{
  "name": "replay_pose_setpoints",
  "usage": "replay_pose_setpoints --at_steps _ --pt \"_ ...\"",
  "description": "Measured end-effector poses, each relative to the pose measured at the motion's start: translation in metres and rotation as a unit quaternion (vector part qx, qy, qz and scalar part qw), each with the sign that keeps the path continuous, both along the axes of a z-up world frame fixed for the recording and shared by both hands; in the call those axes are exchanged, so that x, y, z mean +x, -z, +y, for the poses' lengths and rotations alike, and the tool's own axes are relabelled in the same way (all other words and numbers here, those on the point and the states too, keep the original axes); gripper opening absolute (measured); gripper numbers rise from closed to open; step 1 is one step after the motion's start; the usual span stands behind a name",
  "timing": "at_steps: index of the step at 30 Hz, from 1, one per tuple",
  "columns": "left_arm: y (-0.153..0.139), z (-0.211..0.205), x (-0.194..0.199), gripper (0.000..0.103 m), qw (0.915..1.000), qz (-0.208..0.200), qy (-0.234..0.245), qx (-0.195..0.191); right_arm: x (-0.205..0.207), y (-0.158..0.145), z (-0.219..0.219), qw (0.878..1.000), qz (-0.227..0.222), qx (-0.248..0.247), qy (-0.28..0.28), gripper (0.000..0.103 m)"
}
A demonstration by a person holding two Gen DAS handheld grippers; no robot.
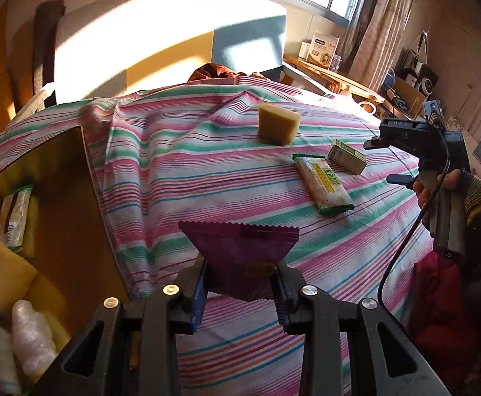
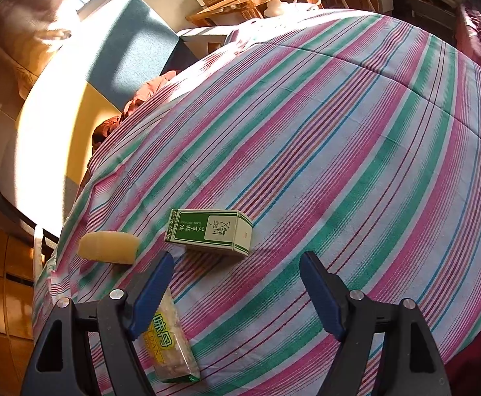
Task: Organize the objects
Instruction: 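Carry the purple packet toward the gold tray with the left tool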
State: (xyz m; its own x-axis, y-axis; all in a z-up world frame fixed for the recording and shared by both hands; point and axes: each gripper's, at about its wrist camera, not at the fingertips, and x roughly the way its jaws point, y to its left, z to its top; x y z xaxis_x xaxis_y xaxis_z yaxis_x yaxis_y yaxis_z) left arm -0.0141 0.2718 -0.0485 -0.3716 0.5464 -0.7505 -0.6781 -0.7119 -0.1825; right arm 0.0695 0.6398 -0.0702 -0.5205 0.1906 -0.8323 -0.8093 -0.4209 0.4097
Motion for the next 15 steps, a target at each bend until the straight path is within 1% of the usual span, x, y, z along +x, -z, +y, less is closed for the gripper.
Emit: replay_pose_setpoints --at_steps 3,7,15 --pt "-0.008 -0.017 -0.007 0.034 0.9997 -0.003 -0.022 0.01 -0.006 -0.003 -0.004 1.0 -0.006 0.016 -0.014 0.08" --pt "-0.018 -0.034 -0.012 0.034 0.9988 0.007 -0.047 0.013 -0.011 -0.004 -0.008 0.999 -0.019 0.029 -0.023 0.08" --pt "-0.03 -0.059 -0.01 0.034 0.9956 0.031 -0.088 -0.001 -0.012 -0.003 -0.011 0.999 -0.029 0.036 -0.028 0.08"
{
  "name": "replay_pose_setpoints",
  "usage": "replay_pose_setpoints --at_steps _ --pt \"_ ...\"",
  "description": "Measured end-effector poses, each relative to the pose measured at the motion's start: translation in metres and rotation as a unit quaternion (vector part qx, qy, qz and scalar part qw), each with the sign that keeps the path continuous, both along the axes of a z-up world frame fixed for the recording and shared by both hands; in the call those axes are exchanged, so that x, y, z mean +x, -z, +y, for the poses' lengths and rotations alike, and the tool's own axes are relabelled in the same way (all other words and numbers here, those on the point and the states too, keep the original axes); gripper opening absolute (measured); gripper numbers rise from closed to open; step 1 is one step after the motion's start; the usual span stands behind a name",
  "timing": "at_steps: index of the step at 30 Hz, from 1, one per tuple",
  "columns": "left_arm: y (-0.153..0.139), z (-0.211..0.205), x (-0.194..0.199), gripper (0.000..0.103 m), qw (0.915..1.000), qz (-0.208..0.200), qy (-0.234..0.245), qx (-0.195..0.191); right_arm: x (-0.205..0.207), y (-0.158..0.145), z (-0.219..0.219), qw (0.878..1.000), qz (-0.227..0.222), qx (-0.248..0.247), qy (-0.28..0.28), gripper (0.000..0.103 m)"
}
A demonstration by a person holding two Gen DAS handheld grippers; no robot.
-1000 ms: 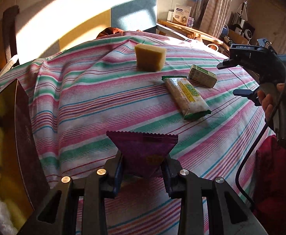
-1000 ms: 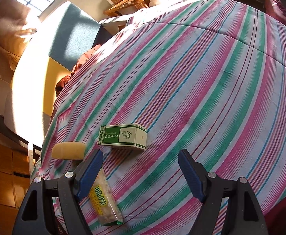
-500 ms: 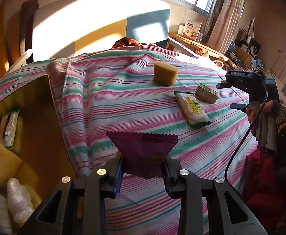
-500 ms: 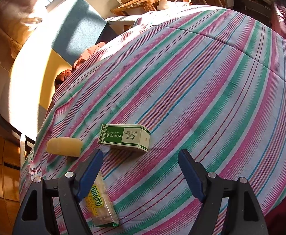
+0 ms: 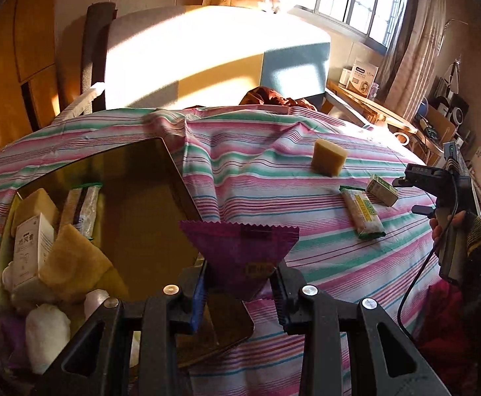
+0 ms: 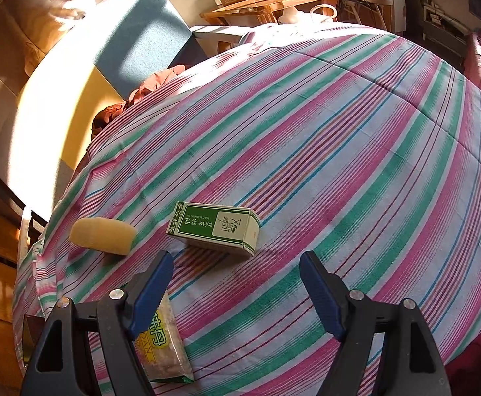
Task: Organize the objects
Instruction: 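Carry the purple packet toward the gold tray with the left tool, then lower the purple packet over the tray with the left tool while the right tool grasps the WEIDAN cracker packet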
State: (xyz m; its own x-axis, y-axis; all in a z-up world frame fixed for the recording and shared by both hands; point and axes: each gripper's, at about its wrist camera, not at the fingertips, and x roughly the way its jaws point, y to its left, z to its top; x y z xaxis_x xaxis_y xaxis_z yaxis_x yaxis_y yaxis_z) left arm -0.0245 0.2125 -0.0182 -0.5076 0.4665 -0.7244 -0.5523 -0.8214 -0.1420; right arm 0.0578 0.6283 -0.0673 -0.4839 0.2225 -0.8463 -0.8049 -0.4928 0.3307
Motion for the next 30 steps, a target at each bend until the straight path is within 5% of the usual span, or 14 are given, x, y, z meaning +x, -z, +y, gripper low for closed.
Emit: replay_pose_setpoints --at_steps 10,30 --pt "-0.004 -0.025 0.002 0.035 0.9985 0.025 -0.04 -0.029 -0.009 -0.013 -0.018 0.998 0.017 0.03 -0.048 0.08" --pt "0.017 -0.064 -0.014 0.035 0.9959 0.0 -0.081 -0.042 -0.033 -0.009 -0.043 0.991 -0.002 0.041 -0.128 0.08"
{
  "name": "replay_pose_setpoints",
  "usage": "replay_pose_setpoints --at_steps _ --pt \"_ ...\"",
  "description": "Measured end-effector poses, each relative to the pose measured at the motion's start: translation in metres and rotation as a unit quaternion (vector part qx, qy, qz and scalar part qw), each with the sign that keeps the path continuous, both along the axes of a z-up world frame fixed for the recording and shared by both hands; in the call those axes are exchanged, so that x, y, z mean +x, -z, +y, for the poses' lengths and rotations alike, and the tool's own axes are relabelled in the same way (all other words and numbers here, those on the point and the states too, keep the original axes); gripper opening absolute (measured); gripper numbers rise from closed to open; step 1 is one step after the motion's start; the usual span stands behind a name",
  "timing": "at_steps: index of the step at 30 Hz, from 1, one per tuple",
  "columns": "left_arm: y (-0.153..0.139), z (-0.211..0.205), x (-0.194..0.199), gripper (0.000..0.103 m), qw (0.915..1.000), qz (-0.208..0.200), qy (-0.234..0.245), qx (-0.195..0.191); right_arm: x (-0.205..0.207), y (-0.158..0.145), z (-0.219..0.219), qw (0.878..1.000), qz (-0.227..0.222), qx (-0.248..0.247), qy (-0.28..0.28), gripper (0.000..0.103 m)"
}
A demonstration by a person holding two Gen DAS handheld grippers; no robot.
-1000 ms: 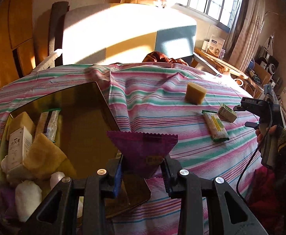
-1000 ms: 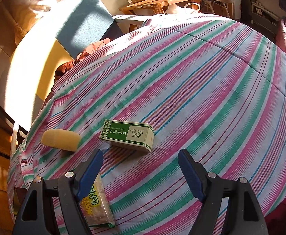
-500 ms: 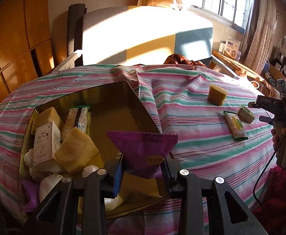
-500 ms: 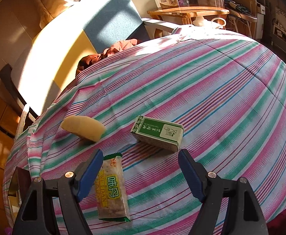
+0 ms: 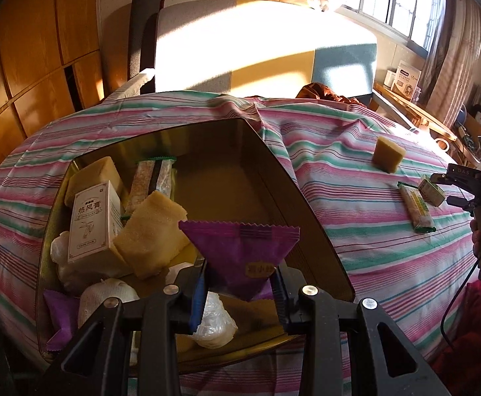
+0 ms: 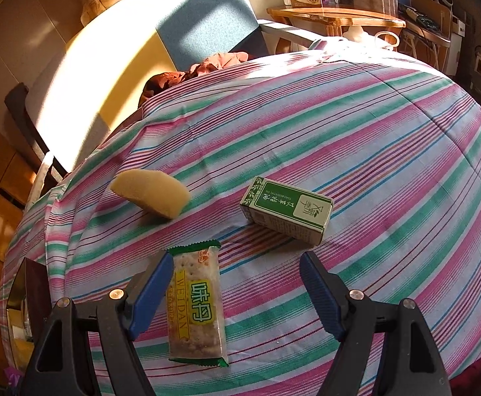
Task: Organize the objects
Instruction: 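Lower the purple packet over the tray with the left tool while the right tool grasps the WEIDAN cracker packet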
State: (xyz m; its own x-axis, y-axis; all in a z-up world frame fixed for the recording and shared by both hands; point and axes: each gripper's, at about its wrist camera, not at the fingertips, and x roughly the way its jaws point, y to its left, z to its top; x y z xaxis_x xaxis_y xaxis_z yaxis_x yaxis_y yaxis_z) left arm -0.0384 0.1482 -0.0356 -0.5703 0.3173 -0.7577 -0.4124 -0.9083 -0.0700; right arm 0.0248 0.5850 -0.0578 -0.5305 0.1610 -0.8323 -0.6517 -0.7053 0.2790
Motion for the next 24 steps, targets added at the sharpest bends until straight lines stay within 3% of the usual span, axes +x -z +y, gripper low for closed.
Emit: replay_pose_setpoints --at_steps 5,9,12,15,21,24 --pt "-0.004 -0.024 -0.012 0.035 0.9993 -0.01 -0.022 0.03 -0.007 0.001 -0.009 1.0 -0.012 0.011 -0.021 0.08" --pt "-0.011 -0.04 -0.022 0.035 0.9979 -0.007 -0.048 0.044 -0.006 0.009 -0.004 0.999 -0.037 0.006 -0.005 0.08" --pt "-0.015 -0.046 -0.026 0.035 0.9972 -0.002 -0.057 0.047 -0.002 0.013 0.005 0.999 -0.025 -0.028 0.004 0.08" --pt "-0.016 -0.047 -0.028 0.035 0.9972 0.001 -0.059 0.046 -0.012 0.015 -0.005 0.998 -0.012 -0.05 -0.038 0.08" --pt "-0.019 -0.036 -0.037 0.035 0.9975 -0.011 -0.047 0.052 -0.046 0.036 -0.049 0.986 -0.111 0.035 -0.123 0.079" --pt "-0.02 -0.035 -0.046 0.035 0.9966 -0.023 -0.047 0.064 -0.05 0.042 -0.059 0.979 -0.134 0.068 -0.14 0.068"
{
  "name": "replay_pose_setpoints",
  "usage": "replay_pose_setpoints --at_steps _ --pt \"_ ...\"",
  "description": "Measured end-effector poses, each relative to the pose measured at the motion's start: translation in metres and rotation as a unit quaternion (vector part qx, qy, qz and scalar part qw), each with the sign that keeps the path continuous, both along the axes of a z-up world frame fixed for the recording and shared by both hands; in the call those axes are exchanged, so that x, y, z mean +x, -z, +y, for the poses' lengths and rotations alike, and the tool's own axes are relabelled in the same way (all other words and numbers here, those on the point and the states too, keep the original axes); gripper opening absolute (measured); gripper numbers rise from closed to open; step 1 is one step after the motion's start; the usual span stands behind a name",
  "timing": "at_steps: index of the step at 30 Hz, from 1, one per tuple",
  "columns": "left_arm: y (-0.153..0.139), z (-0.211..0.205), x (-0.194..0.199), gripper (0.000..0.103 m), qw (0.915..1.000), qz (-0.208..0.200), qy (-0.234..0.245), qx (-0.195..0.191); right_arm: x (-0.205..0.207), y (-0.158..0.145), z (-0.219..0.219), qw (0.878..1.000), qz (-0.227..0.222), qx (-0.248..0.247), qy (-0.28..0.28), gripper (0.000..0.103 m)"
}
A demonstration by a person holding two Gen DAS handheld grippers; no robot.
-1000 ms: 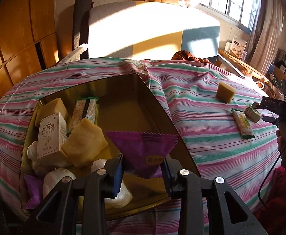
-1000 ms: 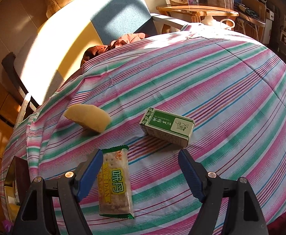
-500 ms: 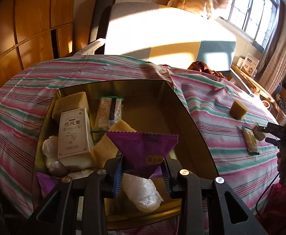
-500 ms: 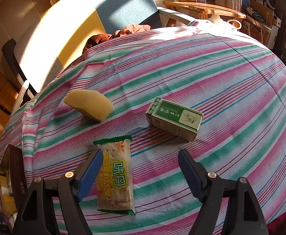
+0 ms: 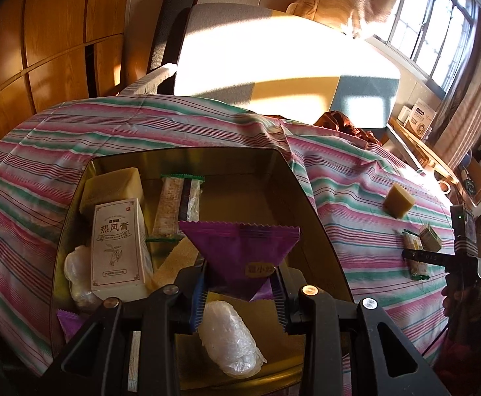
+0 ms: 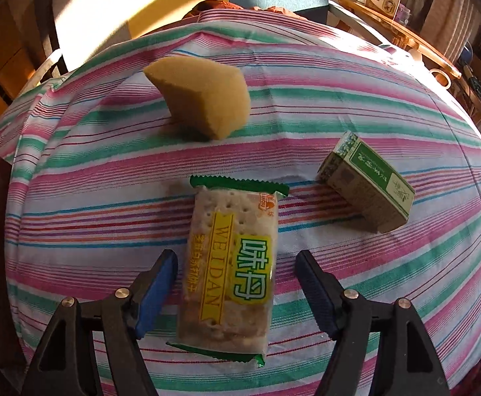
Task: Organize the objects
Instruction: 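Lower the purple packet over the tray with the left tool while the right tool grasps the WEIDAN cracker packet, then open the left tool to drop the purple packet in the tray while the right tool lifts the cracker packet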
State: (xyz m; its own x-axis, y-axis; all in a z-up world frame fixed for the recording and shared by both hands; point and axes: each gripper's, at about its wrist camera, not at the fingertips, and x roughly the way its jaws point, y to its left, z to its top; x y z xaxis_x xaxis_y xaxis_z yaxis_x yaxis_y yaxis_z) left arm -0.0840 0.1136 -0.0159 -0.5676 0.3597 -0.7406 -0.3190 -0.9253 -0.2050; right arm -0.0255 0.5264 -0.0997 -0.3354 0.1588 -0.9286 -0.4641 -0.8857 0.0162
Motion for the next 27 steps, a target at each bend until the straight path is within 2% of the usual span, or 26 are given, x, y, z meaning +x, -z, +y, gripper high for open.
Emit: replay_pose_setpoints --at_steps 1,2,7,14,27 --pt "0.0 0.0 -0.003 0.035 1.0 -0.004 0.001 0.004 0.0 -0.001 -0.001 1.0 0.005 -0.004 -0.002 0.056" --pt "0.0 0.001 -0.005 0.035 1.0 -0.007 0.001 0.006 0.001 -0.002 -0.001 1.0 0.005 0.0 -0.001 0.05" --pt "-0.005 0.009 -0.015 0.035 1.0 -0.002 0.003 -0.002 0.005 -0.001 0.0 1.0 0.007 -0.002 -0.005 0.05" --pt "-0.019 0.028 -0.017 0.035 0.996 0.06 0.003 -0.066 0.01 0.0 0.001 1.0 0.012 0.001 -0.011 0.051" --pt "0.0 0.055 -0.047 0.035 0.9956 0.039 0.032 -0.079 0.005 -0.001 -0.008 0.999 0.011 0.023 -0.026 0.05"
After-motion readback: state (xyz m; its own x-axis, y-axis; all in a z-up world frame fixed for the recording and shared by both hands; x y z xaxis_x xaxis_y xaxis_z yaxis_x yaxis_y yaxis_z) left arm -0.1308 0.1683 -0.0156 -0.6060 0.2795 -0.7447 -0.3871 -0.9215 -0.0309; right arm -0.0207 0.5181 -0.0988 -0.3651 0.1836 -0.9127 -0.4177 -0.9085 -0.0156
